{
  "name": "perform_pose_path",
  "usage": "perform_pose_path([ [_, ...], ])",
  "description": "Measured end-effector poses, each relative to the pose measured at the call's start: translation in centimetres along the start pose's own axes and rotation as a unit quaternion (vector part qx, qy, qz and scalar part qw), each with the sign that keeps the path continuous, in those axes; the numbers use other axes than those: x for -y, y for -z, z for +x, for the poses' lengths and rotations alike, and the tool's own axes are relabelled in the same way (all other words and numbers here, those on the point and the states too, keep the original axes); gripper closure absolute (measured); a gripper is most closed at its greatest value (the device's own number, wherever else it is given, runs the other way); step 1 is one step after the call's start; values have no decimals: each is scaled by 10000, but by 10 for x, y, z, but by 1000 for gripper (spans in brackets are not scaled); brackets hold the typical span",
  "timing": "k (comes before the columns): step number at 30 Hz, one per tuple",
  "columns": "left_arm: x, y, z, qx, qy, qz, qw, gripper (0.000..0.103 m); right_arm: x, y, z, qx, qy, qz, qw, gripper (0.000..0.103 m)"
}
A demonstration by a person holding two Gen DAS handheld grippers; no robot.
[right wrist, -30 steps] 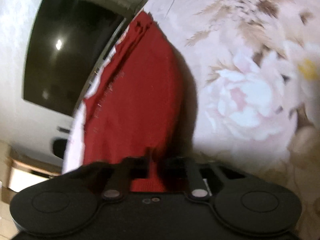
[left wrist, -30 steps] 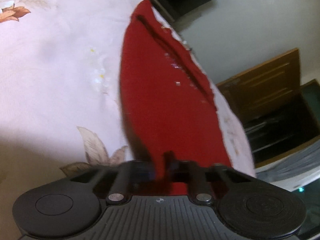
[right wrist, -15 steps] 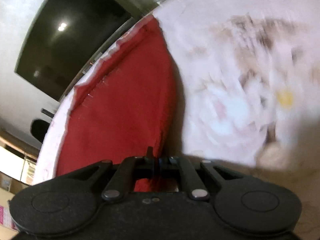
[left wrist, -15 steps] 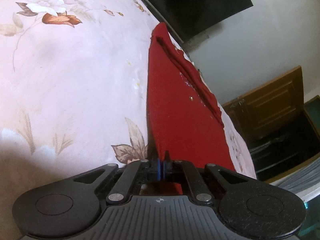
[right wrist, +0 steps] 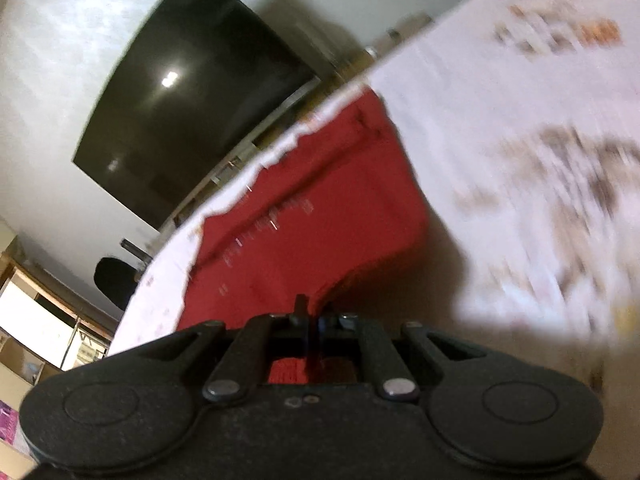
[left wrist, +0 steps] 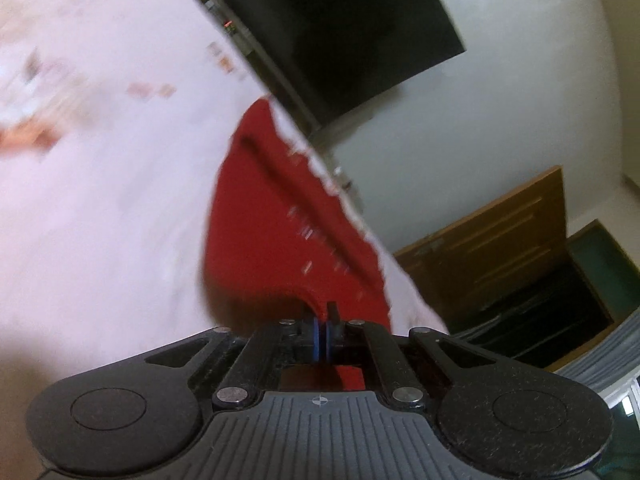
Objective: Fold small clothes
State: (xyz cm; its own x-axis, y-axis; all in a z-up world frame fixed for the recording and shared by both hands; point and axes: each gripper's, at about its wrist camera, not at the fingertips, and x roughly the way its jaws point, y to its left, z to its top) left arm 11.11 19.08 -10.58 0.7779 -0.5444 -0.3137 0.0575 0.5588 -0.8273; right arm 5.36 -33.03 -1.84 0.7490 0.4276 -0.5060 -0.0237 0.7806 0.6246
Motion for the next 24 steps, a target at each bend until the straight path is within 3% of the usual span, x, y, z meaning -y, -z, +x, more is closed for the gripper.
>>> perform_pose_path([
  [6,25,-59,39,309,201,254,9990,100,-24,-62,22,366,-99,-421,9984,98],
  [11,41,-113,95,446,184,480,9977,100,-30,-116,60,491,-189,-626,9967,98],
  [18,41,-180,173,397,-56,749,9964,100,-16,-185,142,433,-345,-443,9975,98],
  [24,25,-203,229,252,-445,796,9955,100,17,-218,217,232,-321,-159,9991,98],
])
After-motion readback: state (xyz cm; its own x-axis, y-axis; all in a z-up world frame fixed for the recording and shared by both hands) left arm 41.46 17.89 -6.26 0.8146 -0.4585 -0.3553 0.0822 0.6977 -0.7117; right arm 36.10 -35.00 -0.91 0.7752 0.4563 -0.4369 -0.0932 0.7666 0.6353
